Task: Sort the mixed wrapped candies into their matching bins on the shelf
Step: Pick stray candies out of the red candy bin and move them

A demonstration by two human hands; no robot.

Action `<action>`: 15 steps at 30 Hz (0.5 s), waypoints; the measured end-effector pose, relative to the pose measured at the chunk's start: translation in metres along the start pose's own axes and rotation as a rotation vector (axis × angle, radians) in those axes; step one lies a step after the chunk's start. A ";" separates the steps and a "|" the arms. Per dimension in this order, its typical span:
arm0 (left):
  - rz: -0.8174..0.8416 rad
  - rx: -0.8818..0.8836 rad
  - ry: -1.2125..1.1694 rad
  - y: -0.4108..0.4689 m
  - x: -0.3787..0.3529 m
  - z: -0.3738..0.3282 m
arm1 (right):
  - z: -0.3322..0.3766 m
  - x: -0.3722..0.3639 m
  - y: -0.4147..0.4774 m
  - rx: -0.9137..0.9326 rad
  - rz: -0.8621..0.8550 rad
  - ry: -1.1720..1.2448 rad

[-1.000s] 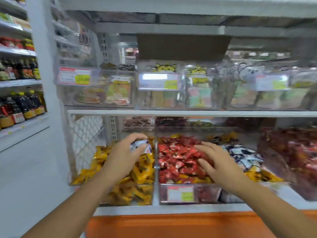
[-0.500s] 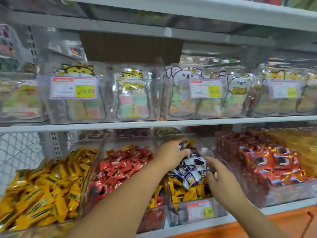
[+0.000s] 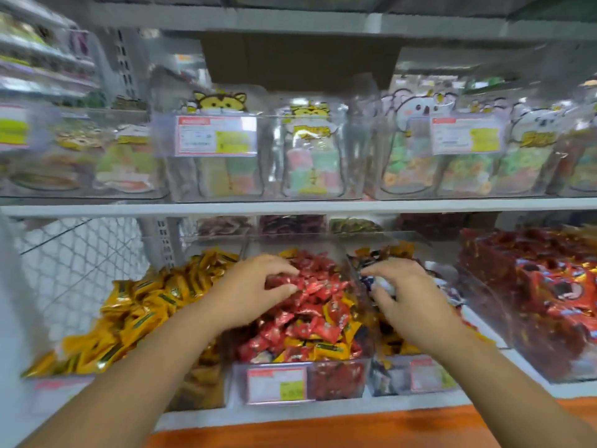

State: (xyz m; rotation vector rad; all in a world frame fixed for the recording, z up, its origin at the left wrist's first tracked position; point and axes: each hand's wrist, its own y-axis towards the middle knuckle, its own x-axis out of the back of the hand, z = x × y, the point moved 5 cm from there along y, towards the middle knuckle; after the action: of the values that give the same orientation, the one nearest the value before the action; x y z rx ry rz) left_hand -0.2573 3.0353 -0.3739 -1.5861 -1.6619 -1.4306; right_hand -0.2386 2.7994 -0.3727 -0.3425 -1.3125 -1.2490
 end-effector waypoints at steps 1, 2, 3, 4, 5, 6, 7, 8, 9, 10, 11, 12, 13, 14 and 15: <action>-0.002 0.001 0.034 -0.010 0.002 0.011 | 0.017 -0.002 0.002 0.072 -0.002 0.002; 0.003 0.011 0.051 -0.019 0.003 0.022 | 0.033 -0.006 0.005 0.132 0.013 0.027; 0.019 0.033 0.049 -0.028 0.002 0.034 | 0.049 -0.012 0.006 0.177 0.060 0.061; 0.034 0.054 0.034 -0.036 0.001 0.044 | 0.063 -0.022 0.007 0.205 0.144 0.077; 0.043 0.067 0.014 -0.042 0.000 0.052 | 0.073 -0.035 0.008 0.221 0.244 0.065; 0.046 0.058 -0.002 -0.047 -0.002 0.057 | 0.078 -0.049 0.010 0.214 0.345 0.018; 0.050 0.050 -0.005 -0.050 -0.003 0.060 | 0.080 -0.064 0.011 0.182 0.439 -0.044; 0.048 0.039 0.001 -0.053 -0.004 0.059 | 0.079 -0.076 0.012 0.134 0.511 -0.089; 0.041 0.036 0.012 -0.054 -0.004 0.059 | 0.078 -0.087 0.014 0.089 0.553 -0.107; 0.030 0.033 0.022 -0.054 -0.004 0.060 | 0.077 -0.097 0.018 0.055 0.567 -0.112; 0.016 0.034 0.021 -0.053 -0.004 0.061 | 0.077 -0.107 0.023 0.035 0.560 -0.117; 0.004 0.031 0.017 -0.052 -0.004 0.063 | 0.077 -0.114 0.030 0.018 0.547 -0.131; -0.005 0.031 0.018 -0.051 -0.003 0.065 | 0.076 -0.121 0.038 -0.001 0.533 -0.151; -0.006 0.029 0.022 -0.049 -0.003 0.067 | 0.074 -0.126 0.046 -0.023 0.522 -0.173; -0.005 0.028 0.027 -0.048 -0.004 0.068 | 0.072 -0.128 0.054 -0.044 0.513 -0.191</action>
State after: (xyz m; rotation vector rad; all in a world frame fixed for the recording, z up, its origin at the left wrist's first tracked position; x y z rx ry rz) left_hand -0.2776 3.1020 -0.4205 -1.5423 -1.6642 -1.4184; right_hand -0.2031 2.9386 -0.4355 -0.7919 -1.2519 -0.8248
